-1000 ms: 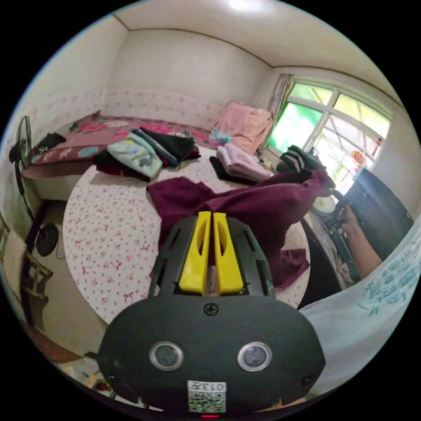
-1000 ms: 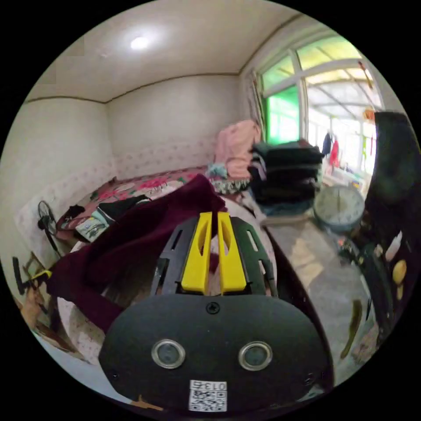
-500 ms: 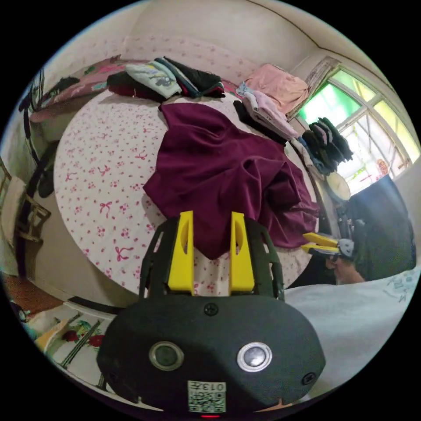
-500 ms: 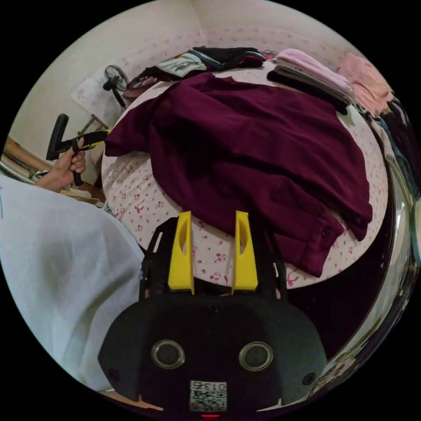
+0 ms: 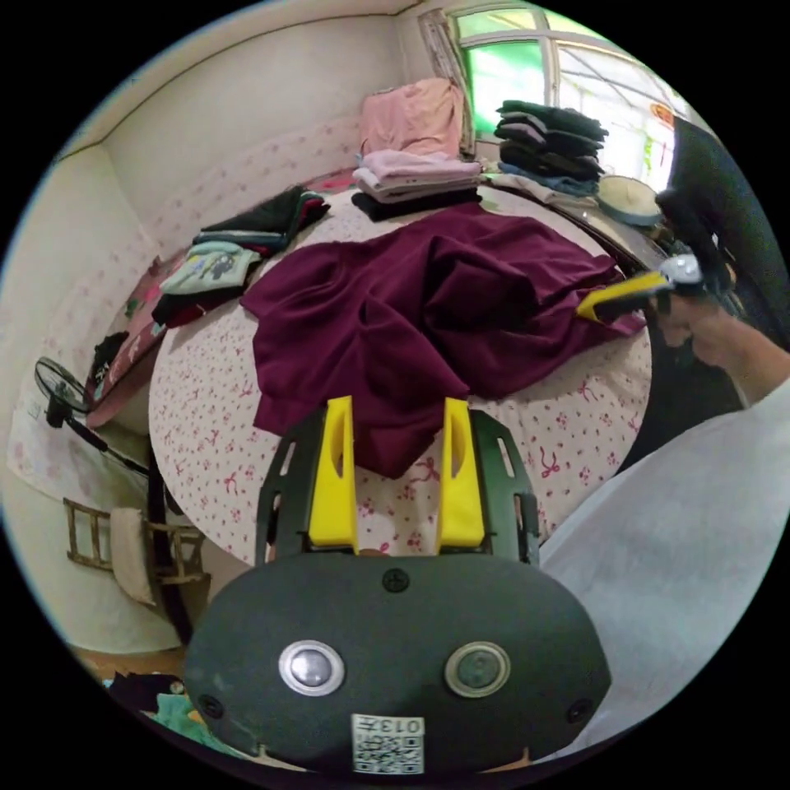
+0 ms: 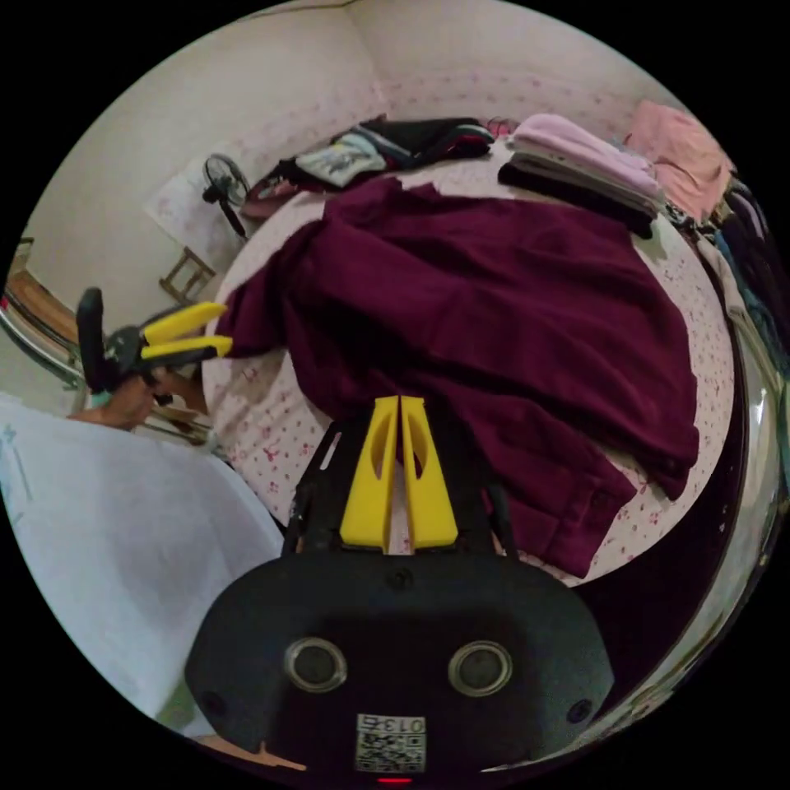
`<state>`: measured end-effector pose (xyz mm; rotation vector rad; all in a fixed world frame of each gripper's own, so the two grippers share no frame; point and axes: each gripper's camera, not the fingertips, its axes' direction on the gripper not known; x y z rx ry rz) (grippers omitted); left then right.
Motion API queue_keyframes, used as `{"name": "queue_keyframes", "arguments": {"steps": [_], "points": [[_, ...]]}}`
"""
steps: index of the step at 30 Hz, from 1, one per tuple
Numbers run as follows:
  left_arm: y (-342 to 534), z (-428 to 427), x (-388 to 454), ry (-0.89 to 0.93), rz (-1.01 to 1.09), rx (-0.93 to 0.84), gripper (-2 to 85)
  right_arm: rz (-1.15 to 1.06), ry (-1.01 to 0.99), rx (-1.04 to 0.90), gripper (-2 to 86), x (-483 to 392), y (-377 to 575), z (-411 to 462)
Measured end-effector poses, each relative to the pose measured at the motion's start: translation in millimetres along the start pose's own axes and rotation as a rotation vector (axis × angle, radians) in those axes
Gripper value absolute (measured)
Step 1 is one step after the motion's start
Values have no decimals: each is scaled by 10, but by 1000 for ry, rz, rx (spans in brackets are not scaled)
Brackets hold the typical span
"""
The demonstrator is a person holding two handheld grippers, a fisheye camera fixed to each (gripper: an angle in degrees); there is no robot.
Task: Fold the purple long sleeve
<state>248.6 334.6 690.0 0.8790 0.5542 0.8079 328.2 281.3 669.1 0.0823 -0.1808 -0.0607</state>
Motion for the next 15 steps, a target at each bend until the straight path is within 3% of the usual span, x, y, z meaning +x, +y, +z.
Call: {"name": "queue_keyframes", "arguments": {"steps": [6,11,15], "points": [[30,39,198,41,12,-61,160,28,-234,301,1,217,365,-802],[-19,-247,445,43,80,32,160,-136,-514,532,0,124,691,-1379],[-70,-8,574,-106,148,-13,151,-318,-734,624,-1,-36,744,-1571]]}}
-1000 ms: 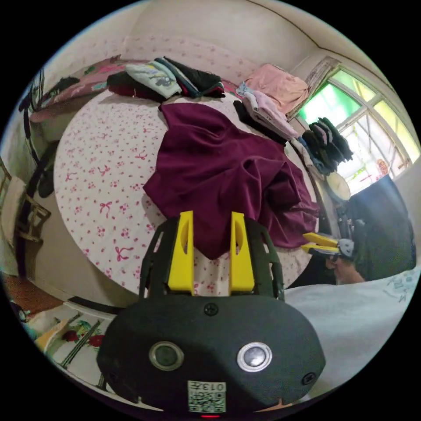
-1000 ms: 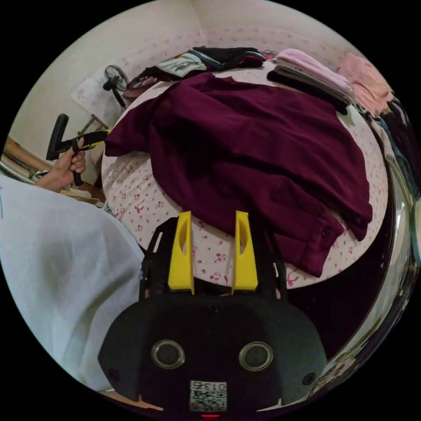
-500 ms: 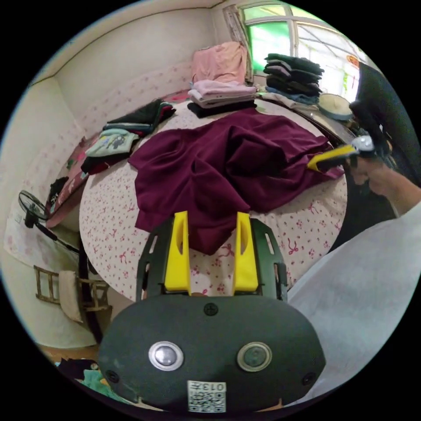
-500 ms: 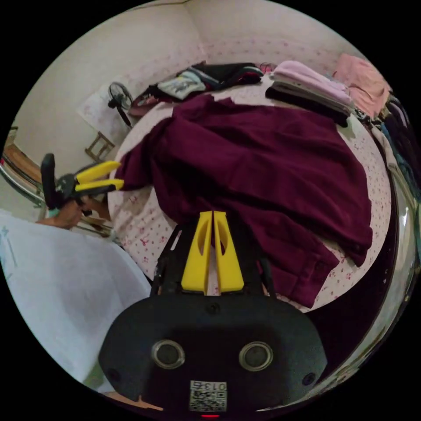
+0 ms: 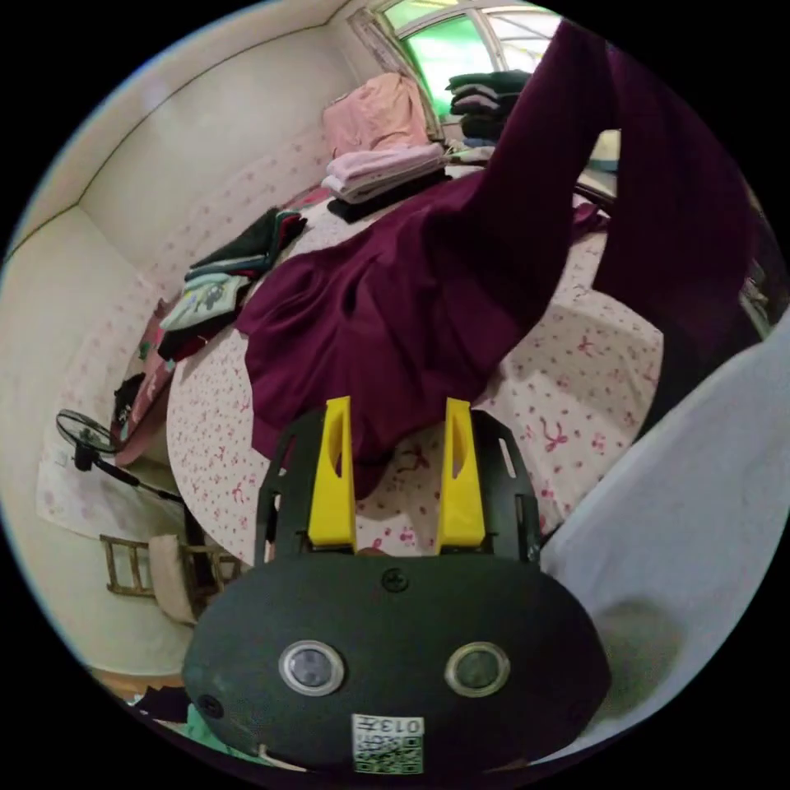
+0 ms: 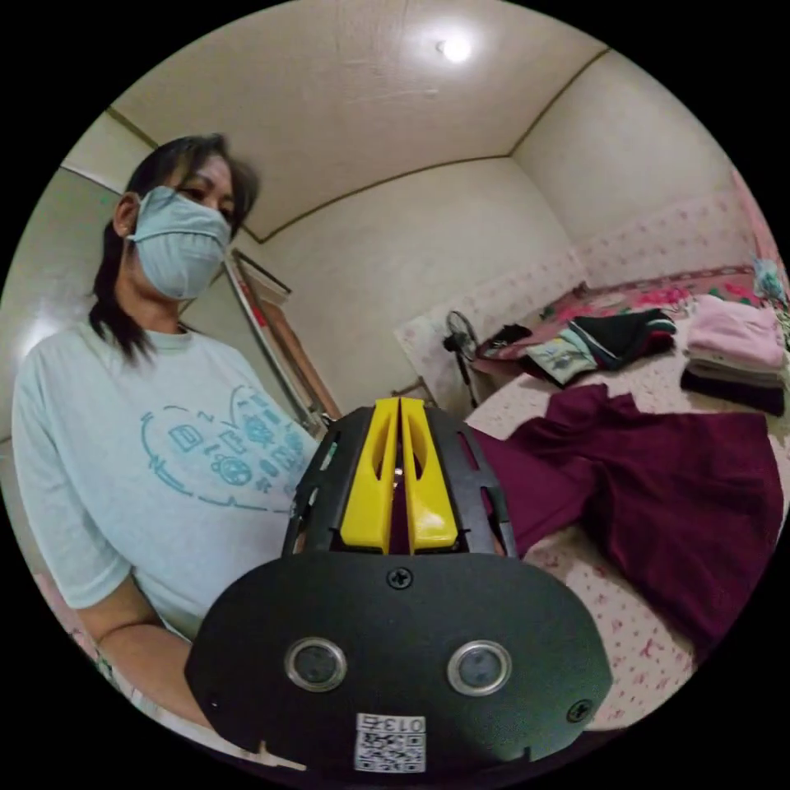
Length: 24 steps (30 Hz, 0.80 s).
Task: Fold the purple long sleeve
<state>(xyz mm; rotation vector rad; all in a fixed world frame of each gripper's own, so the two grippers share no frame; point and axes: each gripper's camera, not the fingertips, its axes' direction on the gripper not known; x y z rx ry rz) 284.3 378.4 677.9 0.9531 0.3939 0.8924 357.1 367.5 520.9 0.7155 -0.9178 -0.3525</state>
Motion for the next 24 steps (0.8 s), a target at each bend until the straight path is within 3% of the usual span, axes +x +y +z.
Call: {"name": "queue_keyframes", "arguments": {"steps": [3,7,9,13,16,20,24], "points": [[-109,396,-149,79,-33,-141,128,-77,-169,-11,-1,-121,-75,167],[-209,537,-406,110,-4,-202,43,-177,-297,-74,0,-336,-191,474],[-196,441,-657,193,-56,-173,34,-219,-359,-92,1,-440,-228,573],[16,12,-1335,122,-180,-72,32,-310,-418,-165,3,-696,-250,762],[175,89,-1716,146,-273,-95,46,-283,-257,-276,7,-722,-181,1077],[342,427,-1860,240,-353,-190,62,-156,2,-687,25,-498,219,1911],[441,214,-1778,194,-352,-69,89,-61,114,-644,65,-447,370,1916]]}}
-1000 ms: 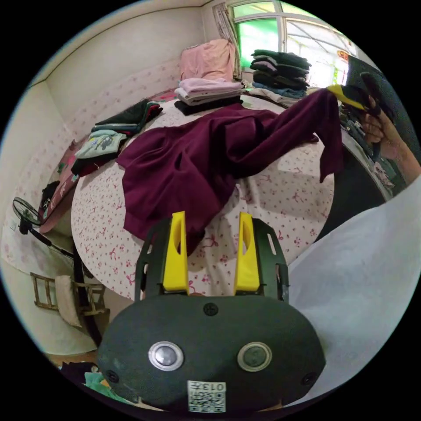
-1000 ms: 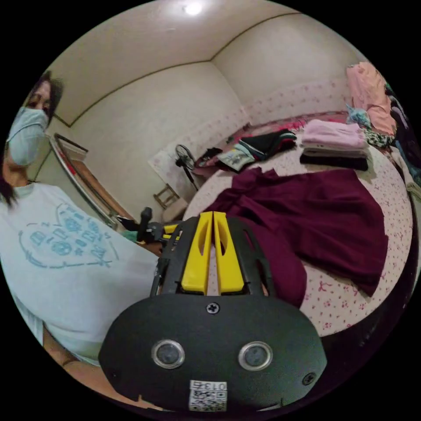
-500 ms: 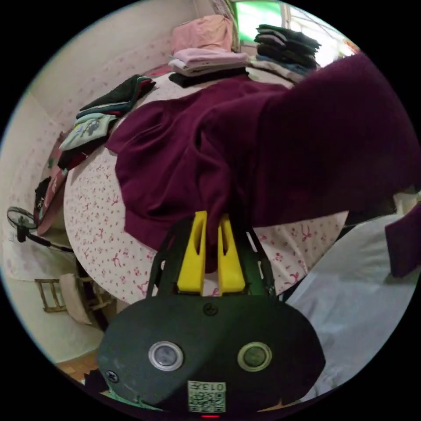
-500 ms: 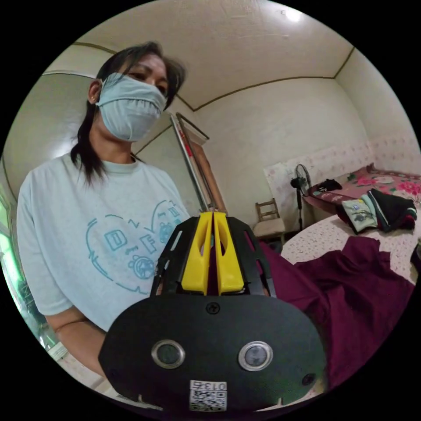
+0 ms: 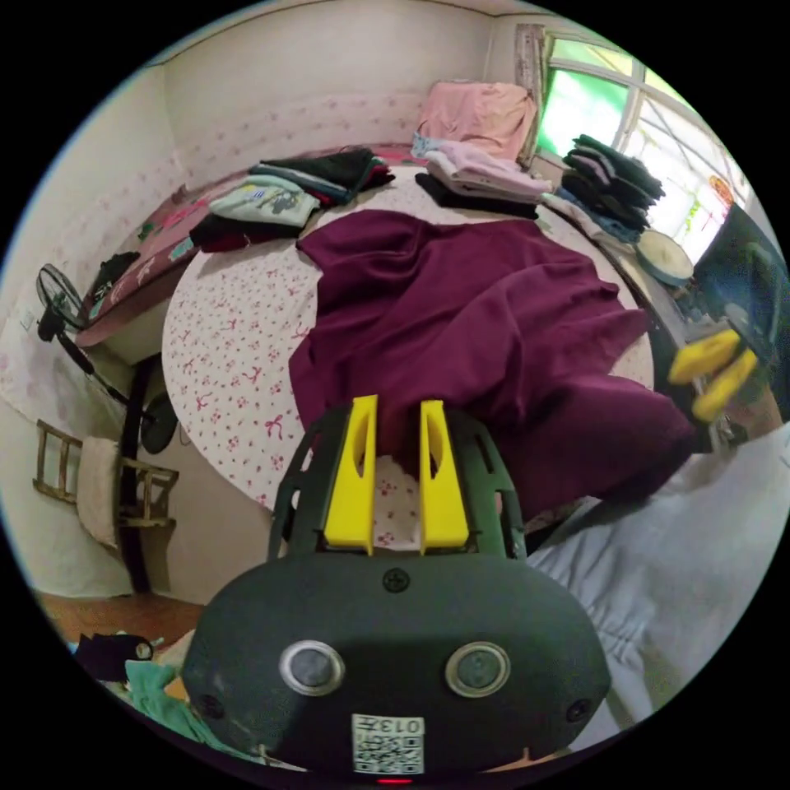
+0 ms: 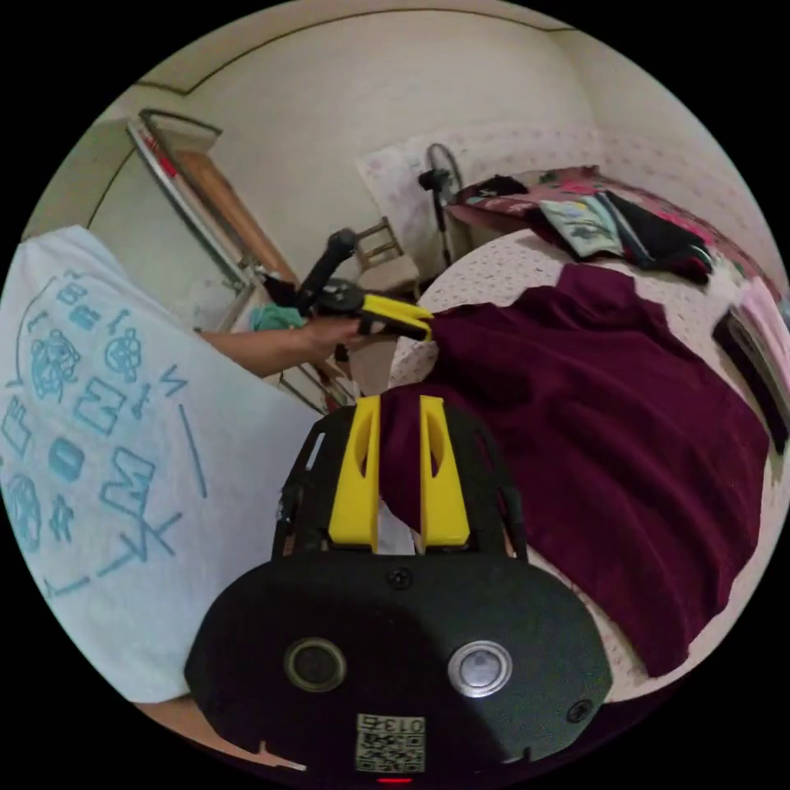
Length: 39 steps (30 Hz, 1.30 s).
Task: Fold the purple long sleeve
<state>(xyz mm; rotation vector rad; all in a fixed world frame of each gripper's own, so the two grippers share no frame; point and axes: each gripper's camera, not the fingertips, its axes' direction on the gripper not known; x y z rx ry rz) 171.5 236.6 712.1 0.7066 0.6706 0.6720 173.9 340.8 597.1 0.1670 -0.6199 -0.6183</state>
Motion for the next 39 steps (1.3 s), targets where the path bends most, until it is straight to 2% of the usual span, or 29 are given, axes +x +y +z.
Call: {"name": "queue_keyframes", "arguments": {"steps": [2,5,9,11,14,16,18,20,21,23,27,30,33,35,36,39], "points": [[30,-88,32,2,53,31,102,179,72,119,67,223,246,-215],[31,-206,59,45,123,89,125,496,246,164,70,621,716,-450],[-27,6,167,320,165,7,156,801,485,180,104,958,1275,-654],[-13,242,296,288,207,-91,169,960,636,191,131,1100,1546,-745],[-37,649,466,271,276,-214,175,1155,724,263,148,1257,1841,-817],[-103,932,550,216,342,-281,160,1208,757,314,149,1316,1931,-835],[-154,1113,551,182,359,-310,132,1234,781,315,142,1396,1944,-804],[-218,1175,499,136,367,-299,95,1241,716,268,122,1565,1898,-703],[-266,1211,428,150,364,-310,61,1247,730,240,113,1599,1875,-675],[-329,1243,265,205,343,-315,45,1223,802,119,71,1669,1754,-598],[-488,1115,-278,349,229,-260,29,1124,769,70,44,1649,1589,-627],[-605,730,-671,428,223,-149,24,1056,777,90,41,1502,1520,-735],[-647,250,-1004,503,288,-66,22,961,768,211,46,1196,1480,-907],[-599,132,-1118,527,339,-91,24,889,761,249,52,986,1490,-899],[-539,208,-1154,551,376,-160,28,883,756,230,55,969,1502,-859],[-306,810,-1213,620,311,-351,43,957,727,42,64,1078,1637,-519]]}}
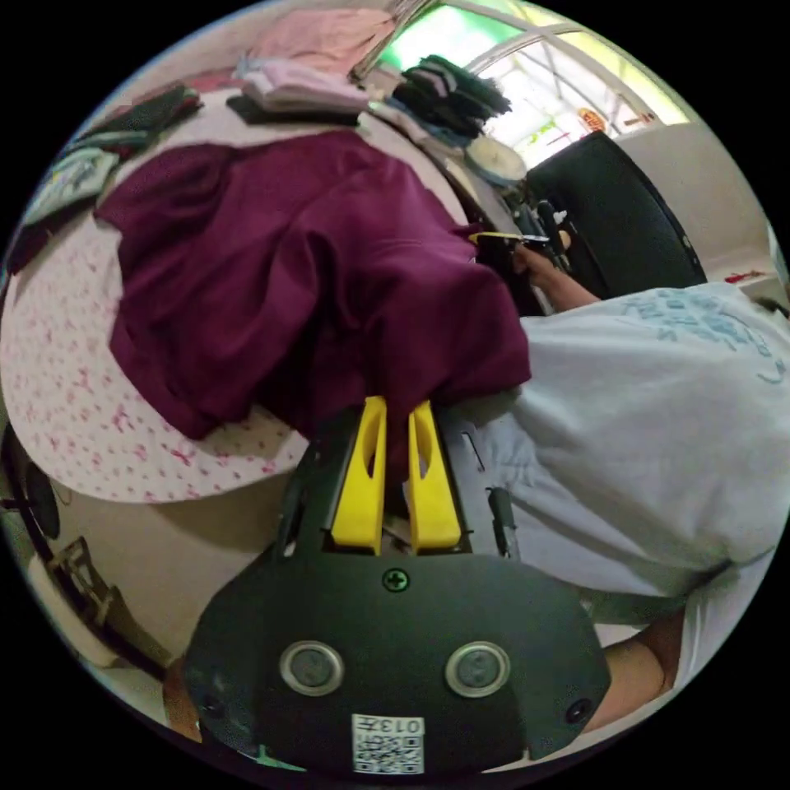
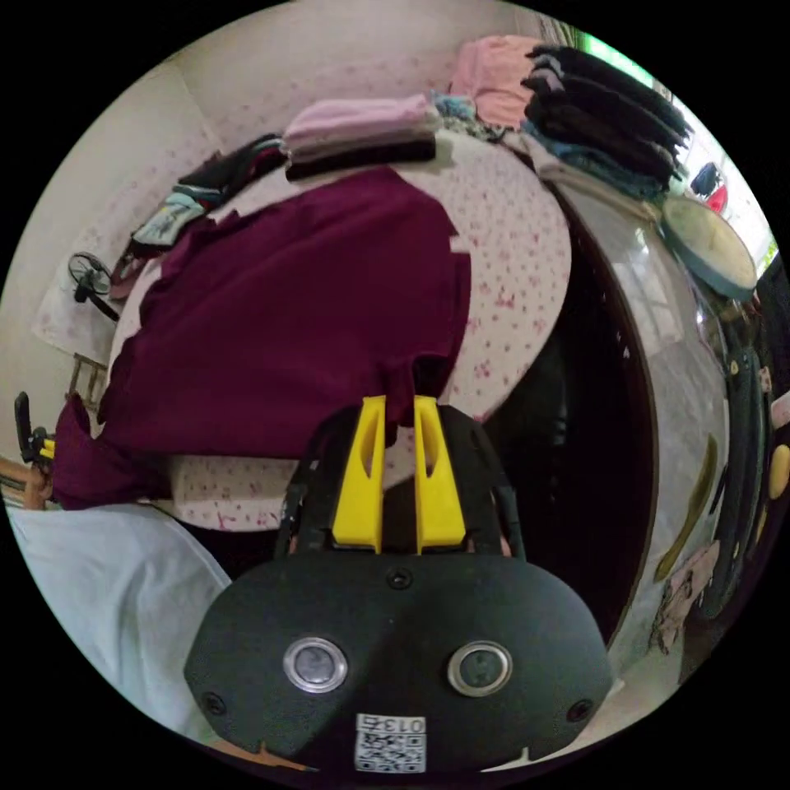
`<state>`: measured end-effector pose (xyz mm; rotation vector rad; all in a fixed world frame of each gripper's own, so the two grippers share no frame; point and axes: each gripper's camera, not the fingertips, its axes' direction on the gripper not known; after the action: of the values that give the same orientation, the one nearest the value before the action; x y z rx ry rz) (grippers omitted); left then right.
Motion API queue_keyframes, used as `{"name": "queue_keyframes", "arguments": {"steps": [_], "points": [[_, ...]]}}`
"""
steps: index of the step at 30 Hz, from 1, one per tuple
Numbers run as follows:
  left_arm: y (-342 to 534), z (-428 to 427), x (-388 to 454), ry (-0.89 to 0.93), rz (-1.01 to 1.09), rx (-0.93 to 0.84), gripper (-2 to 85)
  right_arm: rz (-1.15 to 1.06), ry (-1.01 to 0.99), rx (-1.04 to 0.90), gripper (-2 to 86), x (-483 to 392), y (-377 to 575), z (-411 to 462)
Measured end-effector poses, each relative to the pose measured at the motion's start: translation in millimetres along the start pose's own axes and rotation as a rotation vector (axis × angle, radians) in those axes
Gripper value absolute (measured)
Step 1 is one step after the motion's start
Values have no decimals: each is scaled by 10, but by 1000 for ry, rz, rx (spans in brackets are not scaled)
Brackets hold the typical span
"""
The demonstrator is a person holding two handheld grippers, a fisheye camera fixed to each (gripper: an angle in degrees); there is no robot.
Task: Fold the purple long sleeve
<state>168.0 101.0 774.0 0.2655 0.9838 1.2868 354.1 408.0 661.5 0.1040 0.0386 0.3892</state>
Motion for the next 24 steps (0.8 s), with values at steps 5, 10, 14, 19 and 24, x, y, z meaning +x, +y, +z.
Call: {"name": "queue_keyframes", "arguments": {"steps": [5,10,14,19,24], "points": [[228,464,-183,51,-15,-174,37,141,49,-92,67,174,128,128],[987,-583,-705,-65,-318,337,83,124,122,11,61,188,101,-96],[1188,-669,-908,-229,-513,456,119,-155,-96,75,53,-360,-79,-71],[887,-190,-1220,-174,-616,461,146,-509,-303,28,73,-1314,-205,151],[509,104,-1402,-261,-670,338,130,-785,-439,-85,82,-2060,-217,361]]}}
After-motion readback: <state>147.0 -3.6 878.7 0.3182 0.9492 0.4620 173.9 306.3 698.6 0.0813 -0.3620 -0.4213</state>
